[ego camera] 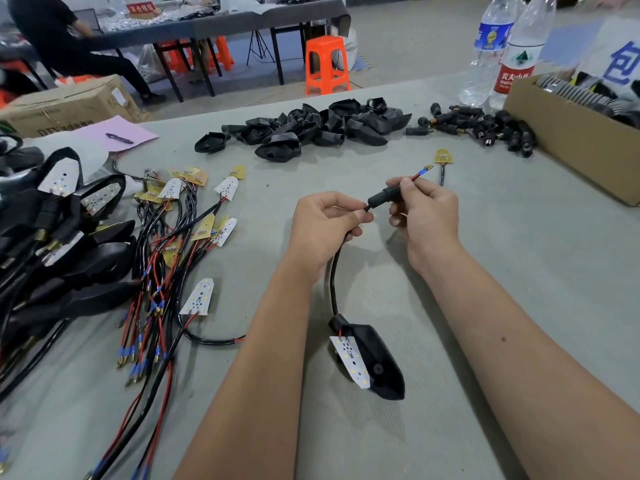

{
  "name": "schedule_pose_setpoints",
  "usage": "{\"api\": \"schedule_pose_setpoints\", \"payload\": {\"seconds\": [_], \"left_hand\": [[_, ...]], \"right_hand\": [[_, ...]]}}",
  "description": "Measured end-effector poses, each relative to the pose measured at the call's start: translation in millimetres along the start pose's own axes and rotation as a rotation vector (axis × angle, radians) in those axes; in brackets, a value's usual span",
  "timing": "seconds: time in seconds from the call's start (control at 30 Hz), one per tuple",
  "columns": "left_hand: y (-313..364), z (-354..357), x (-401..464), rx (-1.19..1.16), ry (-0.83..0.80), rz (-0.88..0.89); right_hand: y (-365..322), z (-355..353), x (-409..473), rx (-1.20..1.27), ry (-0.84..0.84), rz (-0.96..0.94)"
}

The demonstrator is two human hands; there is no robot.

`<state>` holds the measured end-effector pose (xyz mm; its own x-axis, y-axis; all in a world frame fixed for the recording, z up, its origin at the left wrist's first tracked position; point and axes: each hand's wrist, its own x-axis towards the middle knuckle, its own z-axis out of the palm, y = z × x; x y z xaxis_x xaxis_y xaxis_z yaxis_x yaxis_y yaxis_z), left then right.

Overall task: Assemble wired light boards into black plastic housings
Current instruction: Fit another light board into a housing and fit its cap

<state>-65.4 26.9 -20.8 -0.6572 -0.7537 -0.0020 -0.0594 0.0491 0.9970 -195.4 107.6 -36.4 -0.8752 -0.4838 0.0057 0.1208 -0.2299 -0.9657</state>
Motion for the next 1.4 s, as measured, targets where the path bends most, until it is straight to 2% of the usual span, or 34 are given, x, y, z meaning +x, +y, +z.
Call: {"api": "schedule_pose_setpoints", "payload": {"seconds": [0.13, 0.4, 0.6, 0.73, 0.87, 1.0, 1.1, 1.17, 1.3, 1.4], "left_hand": [[0, 0, 0, 0.060, 0.023, 0.041], [-4, 3, 1, 0.108, 0.051, 0.078], [-3, 1, 1, 0.109, 0.042, 0.099], [-3, 4, 2, 0.195, 0.046, 0.149], [-5, 4, 3, 0.208, 0.107, 0.148], [-8, 3, 3, 0.203, 0.058, 0.103], [-8, 3, 2, 0.191, 0.066, 0.083], [-6, 3, 2, 0.164, 0.087, 0.058], [-4, 1, 3, 0.080, 0.084, 0.020], [-5, -1, 3, 0.171, 0.108, 0.048]], "right_hand": [[-1, -2, -2, -0.140, 0.058, -0.071], [-5, -2, -5, -0.028, 0.136, -0.074], [-1, -5, -3, -0.269, 0.207, -0.196], [0, -7, -1, -0.397, 0.263, -0.239], [-1, -6, -4, -0.479, 0.240, -0.308], [-2, -6, -7, -0.547, 0.201, -0.393], [-2, -6, -10, -0.643, 0.250, -0.489], [-3, -6, -10, -0.640, 0.268, -0.537], [-5, -7, -9, -0.599, 0.188, -0.558], [-8, -7, -10, -0.511, 0.143, -0.527]]}}
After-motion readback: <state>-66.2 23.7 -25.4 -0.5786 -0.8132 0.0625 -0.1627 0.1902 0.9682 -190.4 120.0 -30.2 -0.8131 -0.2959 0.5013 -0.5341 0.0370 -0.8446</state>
